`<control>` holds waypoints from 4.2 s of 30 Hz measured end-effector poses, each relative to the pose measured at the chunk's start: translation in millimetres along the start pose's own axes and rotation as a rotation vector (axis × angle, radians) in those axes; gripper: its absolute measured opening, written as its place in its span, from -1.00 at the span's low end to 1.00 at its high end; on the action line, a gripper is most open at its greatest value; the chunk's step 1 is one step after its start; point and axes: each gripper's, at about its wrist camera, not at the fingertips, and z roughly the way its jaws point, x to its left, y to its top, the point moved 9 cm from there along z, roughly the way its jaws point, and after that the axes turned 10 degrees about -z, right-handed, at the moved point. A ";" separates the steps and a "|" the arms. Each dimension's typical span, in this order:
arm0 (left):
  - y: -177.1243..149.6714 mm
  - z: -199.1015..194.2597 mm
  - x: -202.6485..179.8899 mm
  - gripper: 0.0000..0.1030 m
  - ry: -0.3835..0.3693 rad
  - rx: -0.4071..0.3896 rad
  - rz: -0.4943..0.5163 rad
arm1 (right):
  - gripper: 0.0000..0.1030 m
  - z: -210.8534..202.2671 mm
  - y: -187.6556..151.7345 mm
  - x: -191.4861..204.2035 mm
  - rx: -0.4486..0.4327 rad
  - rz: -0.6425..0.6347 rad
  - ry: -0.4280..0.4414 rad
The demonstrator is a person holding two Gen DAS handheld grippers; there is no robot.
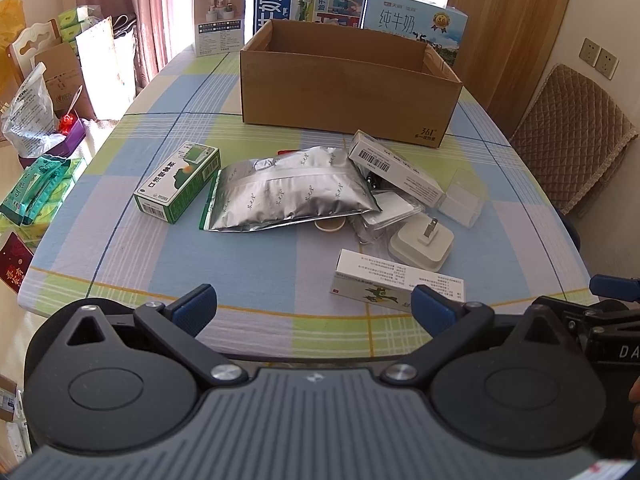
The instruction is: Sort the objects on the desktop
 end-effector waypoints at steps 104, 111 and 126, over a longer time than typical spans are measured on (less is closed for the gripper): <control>94.2 72.8 72.9 0.98 -0.022 0.039 0.640 | -0.08 151.8 1.2 106.6 0.196 -1.052 0.404; 98.6 96.5 88.5 0.98 -0.025 0.065 0.657 | -0.34 178.8 -3.1 107.2 0.291 -1.049 0.426; 111.3 129.1 107.4 0.98 -0.041 0.091 0.659 | -0.55 203.9 13.3 122.7 0.333 -1.032 0.456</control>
